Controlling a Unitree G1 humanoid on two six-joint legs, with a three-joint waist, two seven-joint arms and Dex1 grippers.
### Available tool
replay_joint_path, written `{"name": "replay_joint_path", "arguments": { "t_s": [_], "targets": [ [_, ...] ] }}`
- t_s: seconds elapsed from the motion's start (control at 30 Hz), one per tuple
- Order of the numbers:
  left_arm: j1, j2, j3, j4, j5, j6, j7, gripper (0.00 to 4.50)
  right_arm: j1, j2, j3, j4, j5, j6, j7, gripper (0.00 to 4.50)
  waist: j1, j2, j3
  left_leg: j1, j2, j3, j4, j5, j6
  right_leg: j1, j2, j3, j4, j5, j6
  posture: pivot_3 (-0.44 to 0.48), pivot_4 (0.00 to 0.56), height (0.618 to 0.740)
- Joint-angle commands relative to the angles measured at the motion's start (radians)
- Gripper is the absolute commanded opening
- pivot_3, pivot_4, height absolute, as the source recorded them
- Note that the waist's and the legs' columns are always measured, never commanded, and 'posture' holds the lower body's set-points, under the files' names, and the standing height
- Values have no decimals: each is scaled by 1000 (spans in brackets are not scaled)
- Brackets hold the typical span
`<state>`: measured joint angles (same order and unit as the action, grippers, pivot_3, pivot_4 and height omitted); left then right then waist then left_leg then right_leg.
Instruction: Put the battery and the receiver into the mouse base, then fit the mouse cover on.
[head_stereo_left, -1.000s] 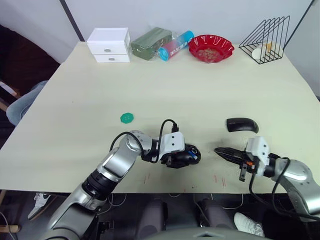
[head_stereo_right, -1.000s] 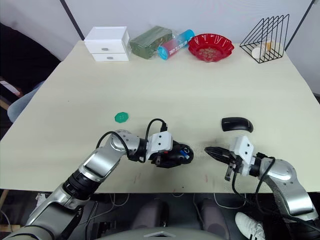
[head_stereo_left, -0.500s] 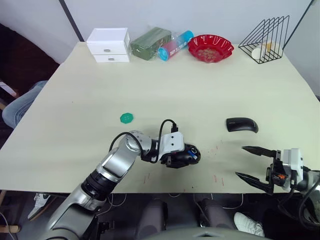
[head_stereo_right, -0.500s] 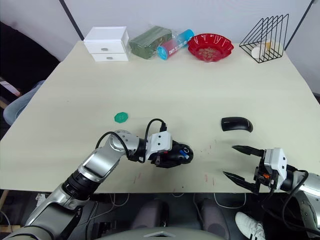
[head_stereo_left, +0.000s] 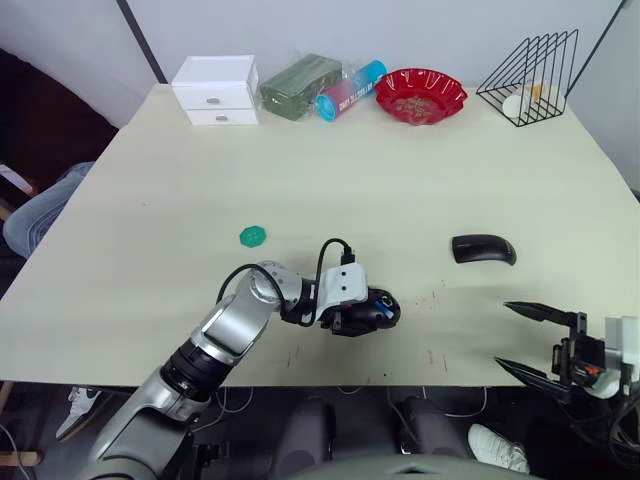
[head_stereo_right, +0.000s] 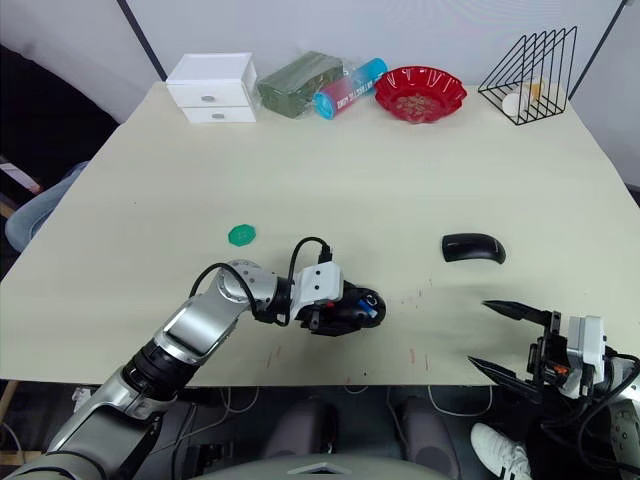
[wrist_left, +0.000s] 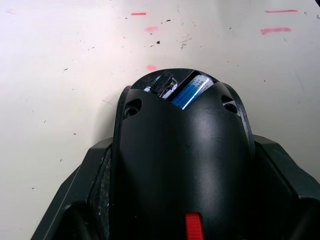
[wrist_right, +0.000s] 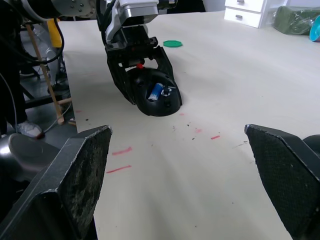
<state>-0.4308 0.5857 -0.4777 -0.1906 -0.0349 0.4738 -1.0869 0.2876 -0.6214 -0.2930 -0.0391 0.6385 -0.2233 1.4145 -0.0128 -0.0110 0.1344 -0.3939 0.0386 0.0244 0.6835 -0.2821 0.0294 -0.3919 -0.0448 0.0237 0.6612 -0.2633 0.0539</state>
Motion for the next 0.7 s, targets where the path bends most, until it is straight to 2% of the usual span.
{"name": "replay_joint_path", "arguments": {
  "t_s": [0.03, 0.13, 0.4, 0.57, 0.7],
  "targets": [
    [14, 25, 7, 13, 19, 19, 11, 4441, 2, 4, -31, -9, 20, -19, 8, 4500, 0, 0, 0, 0, 0, 0, 0, 0, 0, 0, 0, 0, 0, 0, 0, 0, 150, 740],
    [2, 32, 7, 29, 37, -11, 18, 4482, -1, 5, -29, -12, 21, -16, 3, 4500, 1, 1, 1, 0, 0, 0, 0, 0, 0, 0, 0, 0, 0, 0, 0, 0, 150, 740],
    [20, 19, 57, 20, -25, -44, 18, 4482, -9, 5, -26, -16, 27, -11, 4, 4500, 2, 2, 3, 0, 0, 0, 0, 0, 0, 0, 0, 0, 0, 0, 0, 0, 150, 740],
    [54, 26, 116, -9, -99, -94, -13, 4482, -13, 6, -21, -15, 27, -9, 5, 4500, 3, 4, 7, -1, 0, 0, 0, 0, 0, 0, 0, 0, 0, 0, 0, 0, 150, 740],
    [111, 54, 234, -33, -204, -185, -63, 4482, -19, 10, -18, -27, 39, 2, 2, 4500, 2, 5, 9, -1, 0, 0, 0, 0, 0, -1, -1, 0, 0, 0, 0, 0, 150, 740]
  ]
}}
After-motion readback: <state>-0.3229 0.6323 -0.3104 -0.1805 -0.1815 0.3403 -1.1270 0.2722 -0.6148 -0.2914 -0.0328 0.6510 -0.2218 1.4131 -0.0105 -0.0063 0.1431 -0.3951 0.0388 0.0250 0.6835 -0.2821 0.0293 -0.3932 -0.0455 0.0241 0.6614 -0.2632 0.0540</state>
